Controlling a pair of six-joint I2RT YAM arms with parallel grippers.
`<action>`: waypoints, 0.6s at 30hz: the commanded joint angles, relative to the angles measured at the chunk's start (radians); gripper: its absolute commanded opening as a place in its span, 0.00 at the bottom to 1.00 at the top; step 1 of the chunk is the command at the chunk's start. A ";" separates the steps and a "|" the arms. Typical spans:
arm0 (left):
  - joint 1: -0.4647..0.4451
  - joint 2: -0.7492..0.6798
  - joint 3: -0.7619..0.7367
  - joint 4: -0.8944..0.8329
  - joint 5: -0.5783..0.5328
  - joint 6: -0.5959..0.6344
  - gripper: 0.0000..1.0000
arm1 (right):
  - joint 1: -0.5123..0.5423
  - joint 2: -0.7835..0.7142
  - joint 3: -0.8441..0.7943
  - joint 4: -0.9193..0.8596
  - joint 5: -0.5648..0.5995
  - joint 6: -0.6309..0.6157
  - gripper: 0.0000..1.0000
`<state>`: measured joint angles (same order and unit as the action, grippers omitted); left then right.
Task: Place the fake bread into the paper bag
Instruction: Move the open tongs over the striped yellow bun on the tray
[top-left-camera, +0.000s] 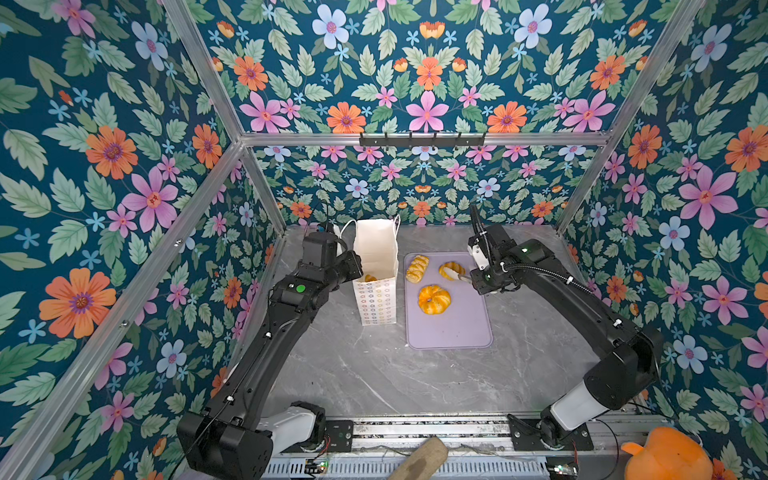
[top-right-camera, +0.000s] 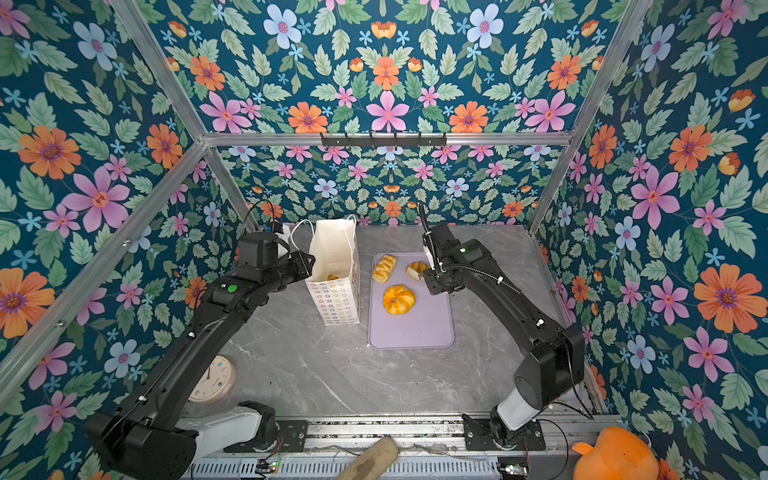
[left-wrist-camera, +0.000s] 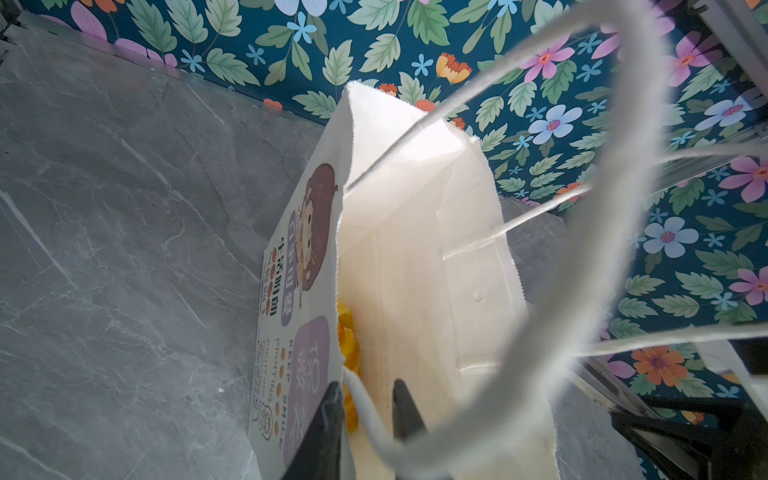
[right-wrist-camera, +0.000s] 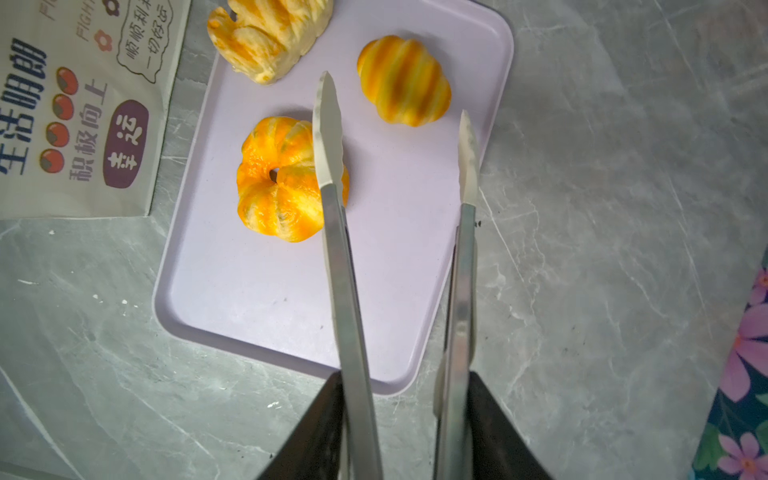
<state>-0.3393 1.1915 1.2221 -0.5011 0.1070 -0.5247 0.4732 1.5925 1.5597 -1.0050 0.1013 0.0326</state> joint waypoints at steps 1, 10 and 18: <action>0.001 -0.001 -0.003 0.018 0.013 -0.004 0.23 | -0.027 -0.004 -0.023 0.093 -0.058 -0.174 0.44; 0.001 0.004 0.008 0.009 0.022 -0.008 0.23 | -0.105 0.097 -0.001 0.131 -0.079 -0.387 0.43; 0.001 0.005 0.017 -0.004 0.018 -0.004 0.23 | -0.148 0.124 -0.008 0.183 -0.093 -0.549 0.43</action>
<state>-0.3393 1.1961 1.2301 -0.5022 0.1284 -0.5282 0.3378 1.7138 1.5444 -0.8589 0.0257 -0.4221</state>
